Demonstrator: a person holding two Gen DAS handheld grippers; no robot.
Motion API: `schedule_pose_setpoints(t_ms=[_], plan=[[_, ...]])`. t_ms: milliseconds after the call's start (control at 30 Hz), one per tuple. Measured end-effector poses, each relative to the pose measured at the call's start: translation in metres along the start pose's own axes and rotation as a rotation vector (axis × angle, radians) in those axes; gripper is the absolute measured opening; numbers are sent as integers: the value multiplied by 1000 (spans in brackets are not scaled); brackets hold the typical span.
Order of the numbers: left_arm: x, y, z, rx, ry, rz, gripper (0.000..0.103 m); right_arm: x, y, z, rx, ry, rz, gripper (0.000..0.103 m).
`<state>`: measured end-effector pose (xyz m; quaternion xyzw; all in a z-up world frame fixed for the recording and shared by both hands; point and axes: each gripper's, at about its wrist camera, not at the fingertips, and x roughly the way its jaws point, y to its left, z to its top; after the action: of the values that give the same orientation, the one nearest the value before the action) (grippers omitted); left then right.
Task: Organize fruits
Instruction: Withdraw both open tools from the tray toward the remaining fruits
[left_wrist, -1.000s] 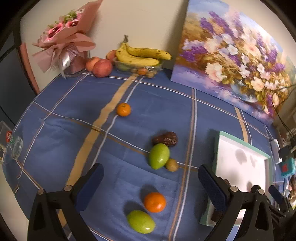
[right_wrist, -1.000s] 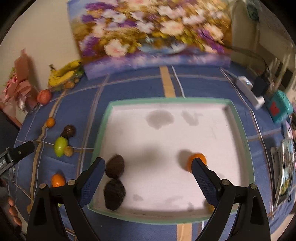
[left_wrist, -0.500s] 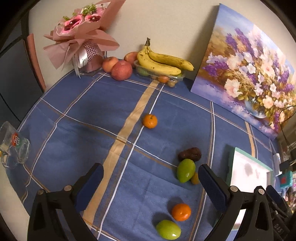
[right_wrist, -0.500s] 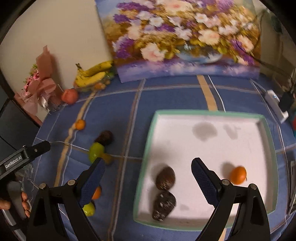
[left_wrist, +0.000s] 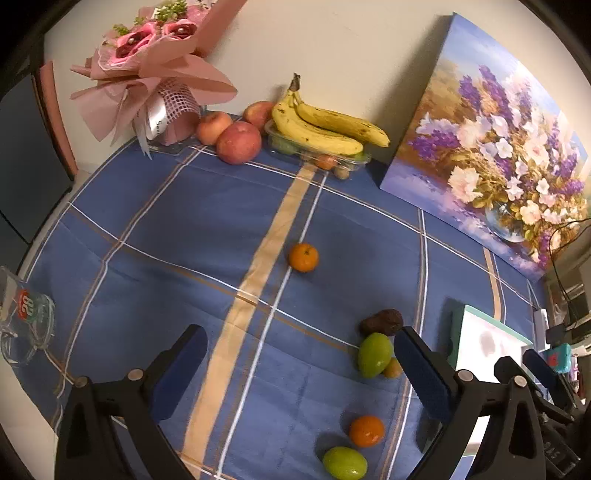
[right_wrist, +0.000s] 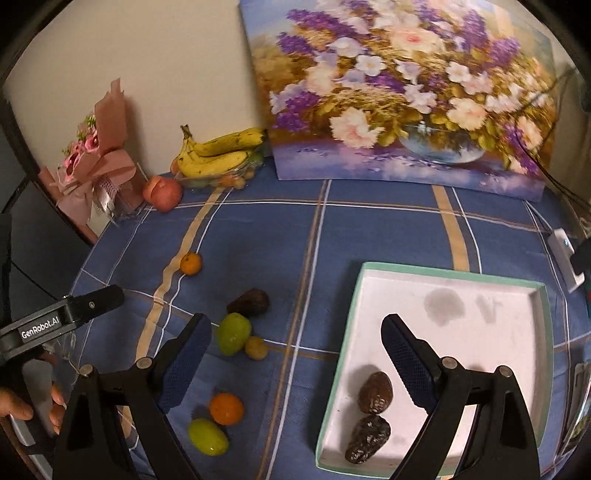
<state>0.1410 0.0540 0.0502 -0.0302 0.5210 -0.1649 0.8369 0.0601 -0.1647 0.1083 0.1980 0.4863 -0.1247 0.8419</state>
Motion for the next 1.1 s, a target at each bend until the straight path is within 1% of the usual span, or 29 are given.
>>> schedule_pose_setpoints(t_ms=[67, 133, 200, 367, 433, 667, 767, 833, 1100], plan=[[-1, 6, 3, -14, 1, 2, 102, 3, 7, 3, -22, 3, -4, 92], [-1, 10, 5, -19, 1, 2, 102, 8, 12, 4, -28, 12, 1, 88], [0, 12, 8, -20, 5, 1, 102, 14, 16, 3, -31, 30, 9, 76], [6, 13, 13, -6, 27, -7, 101, 25, 27, 4, -48, 52, 13, 74], [5, 13, 17, -3, 23, -7, 101, 27, 31, 5, -55, 51, 12, 66], [13, 19, 32, 3, 18, 2, 101, 37, 42, 14, -70, 50, 20, 65], [25, 20, 38, 9, 33, 5, 100, 47, 46, 18, -79, 58, 22, 65], [33, 21, 41, 9, 44, 7, 97, 55, 48, 19, -83, 66, 21, 65], [75, 13, 54, 40, 81, 27, 96, 98, 51, 18, -117, 122, 7, 65]])
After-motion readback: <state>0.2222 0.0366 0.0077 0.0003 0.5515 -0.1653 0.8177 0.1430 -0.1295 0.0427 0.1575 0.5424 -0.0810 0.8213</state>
